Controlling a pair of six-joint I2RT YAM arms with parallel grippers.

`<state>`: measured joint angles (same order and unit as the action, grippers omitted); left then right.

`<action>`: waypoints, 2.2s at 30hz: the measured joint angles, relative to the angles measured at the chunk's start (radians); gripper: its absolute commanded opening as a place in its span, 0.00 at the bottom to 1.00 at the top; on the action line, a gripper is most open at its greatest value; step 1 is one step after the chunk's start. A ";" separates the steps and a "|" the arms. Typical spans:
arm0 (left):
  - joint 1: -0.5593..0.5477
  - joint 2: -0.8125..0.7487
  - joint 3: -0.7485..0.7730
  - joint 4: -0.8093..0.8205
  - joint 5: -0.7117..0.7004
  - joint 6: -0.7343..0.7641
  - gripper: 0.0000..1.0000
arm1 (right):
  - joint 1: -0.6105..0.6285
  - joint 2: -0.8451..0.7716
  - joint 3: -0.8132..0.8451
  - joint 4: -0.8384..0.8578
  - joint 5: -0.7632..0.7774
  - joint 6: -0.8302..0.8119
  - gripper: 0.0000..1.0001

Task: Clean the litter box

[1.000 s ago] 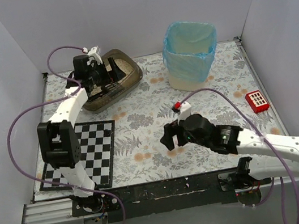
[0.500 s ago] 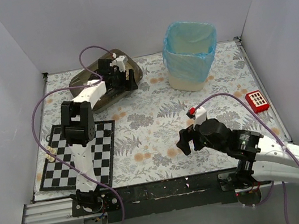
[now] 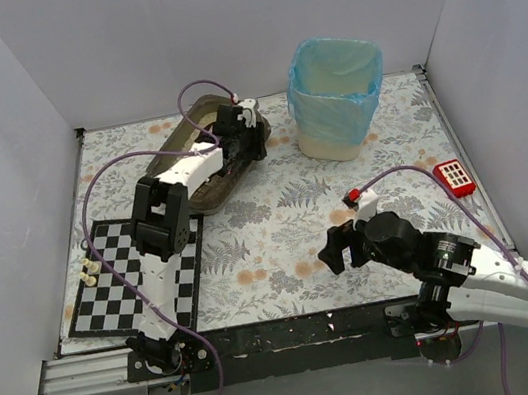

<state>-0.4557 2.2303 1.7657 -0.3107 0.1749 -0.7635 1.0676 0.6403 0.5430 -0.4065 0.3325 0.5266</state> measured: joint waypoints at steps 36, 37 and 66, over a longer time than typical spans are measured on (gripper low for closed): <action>-0.389 0.035 0.114 -0.272 -0.563 -0.954 0.31 | 0.000 -0.141 0.013 -0.215 0.026 0.125 0.93; -0.400 0.035 0.118 -0.294 -0.577 -0.982 0.32 | 0.000 -0.141 0.018 -0.228 0.025 0.125 0.93; -0.523 -0.383 -0.040 -0.379 -0.676 -1.116 0.98 | -0.001 0.053 0.172 -0.223 -0.205 -0.021 0.96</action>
<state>-0.9783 1.8473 1.7252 -0.6895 -0.5011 -1.8797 1.0668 0.6930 0.7151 -0.6292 0.1276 0.5053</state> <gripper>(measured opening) 0.981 0.959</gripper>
